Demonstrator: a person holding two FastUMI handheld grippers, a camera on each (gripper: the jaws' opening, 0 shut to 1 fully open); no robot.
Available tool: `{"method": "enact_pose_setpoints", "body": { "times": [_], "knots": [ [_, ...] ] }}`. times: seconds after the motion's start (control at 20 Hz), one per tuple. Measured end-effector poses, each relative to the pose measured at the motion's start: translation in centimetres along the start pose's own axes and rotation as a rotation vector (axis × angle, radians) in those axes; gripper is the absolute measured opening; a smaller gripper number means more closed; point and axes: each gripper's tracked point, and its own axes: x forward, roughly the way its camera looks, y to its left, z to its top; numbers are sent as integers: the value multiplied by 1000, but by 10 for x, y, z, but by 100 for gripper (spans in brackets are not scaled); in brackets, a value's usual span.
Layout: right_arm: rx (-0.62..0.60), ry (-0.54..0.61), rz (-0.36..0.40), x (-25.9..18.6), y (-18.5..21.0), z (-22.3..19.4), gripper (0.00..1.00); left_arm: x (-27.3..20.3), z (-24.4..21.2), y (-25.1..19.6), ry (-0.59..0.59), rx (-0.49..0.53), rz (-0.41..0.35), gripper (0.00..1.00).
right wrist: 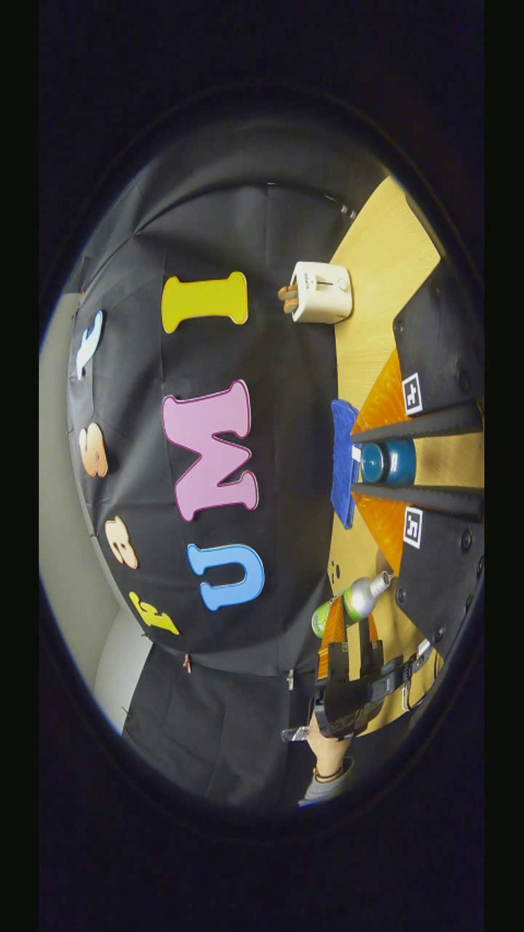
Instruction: Open the teacup lid with one hand, grasp the water bottle and pour water into the teacup with the other hand; after pouring, place the water bottle on the coaster and then close the teacup lid.
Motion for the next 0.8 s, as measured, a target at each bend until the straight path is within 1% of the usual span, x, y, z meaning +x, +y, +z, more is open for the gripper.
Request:
{"method": "enact_pose_setpoints", "body": {
  "times": [0.15,0.45,0.65,0.7,0.8],
  "knots": [
    [1,1,4,0,1,-1,31,-4,0,7,-5,53,20,81],
    [2,-2,5,0,2,0,31,-8,3,42,-9,174,92,81],
    [2,-11,5,-2,1,4,31,-6,-2,58,0,240,114,81],
    [3,-13,5,-2,1,5,27,-5,-3,62,0,256,120,81],
    [5,-15,5,-3,1,5,27,-4,-3,66,-1,287,128,81]
  ]
}}
